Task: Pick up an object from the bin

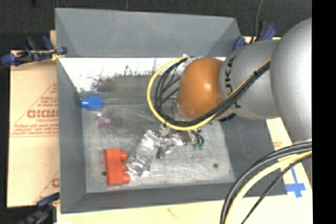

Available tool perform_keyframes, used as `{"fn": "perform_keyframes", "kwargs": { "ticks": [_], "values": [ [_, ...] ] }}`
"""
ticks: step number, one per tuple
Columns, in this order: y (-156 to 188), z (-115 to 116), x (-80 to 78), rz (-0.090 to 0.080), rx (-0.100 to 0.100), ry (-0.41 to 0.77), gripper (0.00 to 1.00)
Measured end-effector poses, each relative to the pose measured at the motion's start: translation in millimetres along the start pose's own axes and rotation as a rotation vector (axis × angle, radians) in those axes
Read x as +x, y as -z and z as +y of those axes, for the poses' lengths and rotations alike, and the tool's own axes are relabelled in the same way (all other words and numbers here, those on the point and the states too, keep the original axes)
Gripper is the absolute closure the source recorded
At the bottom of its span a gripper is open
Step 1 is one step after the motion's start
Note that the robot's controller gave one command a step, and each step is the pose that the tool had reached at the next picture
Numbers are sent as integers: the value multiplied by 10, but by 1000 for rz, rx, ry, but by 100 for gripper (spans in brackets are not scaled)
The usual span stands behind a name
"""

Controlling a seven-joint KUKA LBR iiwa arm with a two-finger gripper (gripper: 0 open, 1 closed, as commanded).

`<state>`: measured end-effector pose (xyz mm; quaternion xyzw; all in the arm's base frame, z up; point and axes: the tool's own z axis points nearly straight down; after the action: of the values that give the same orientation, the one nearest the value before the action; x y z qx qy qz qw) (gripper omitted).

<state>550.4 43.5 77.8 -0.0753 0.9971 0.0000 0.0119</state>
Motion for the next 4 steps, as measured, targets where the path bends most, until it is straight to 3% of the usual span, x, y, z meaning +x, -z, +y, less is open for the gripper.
{"fn": "perform_keyframes", "kwargs": {
  "ticks": [1, 2, 3, 4],
  "values": [
    [1340, 77, -34, 11, 1, -16, 100],
    [425, 257, -872, 19, -1, 56, 100],
    [476, 254, -867, 16, -2, 53, 0],
    [452, 173, -186, 20, 0, -112, 0]
  ]
}}
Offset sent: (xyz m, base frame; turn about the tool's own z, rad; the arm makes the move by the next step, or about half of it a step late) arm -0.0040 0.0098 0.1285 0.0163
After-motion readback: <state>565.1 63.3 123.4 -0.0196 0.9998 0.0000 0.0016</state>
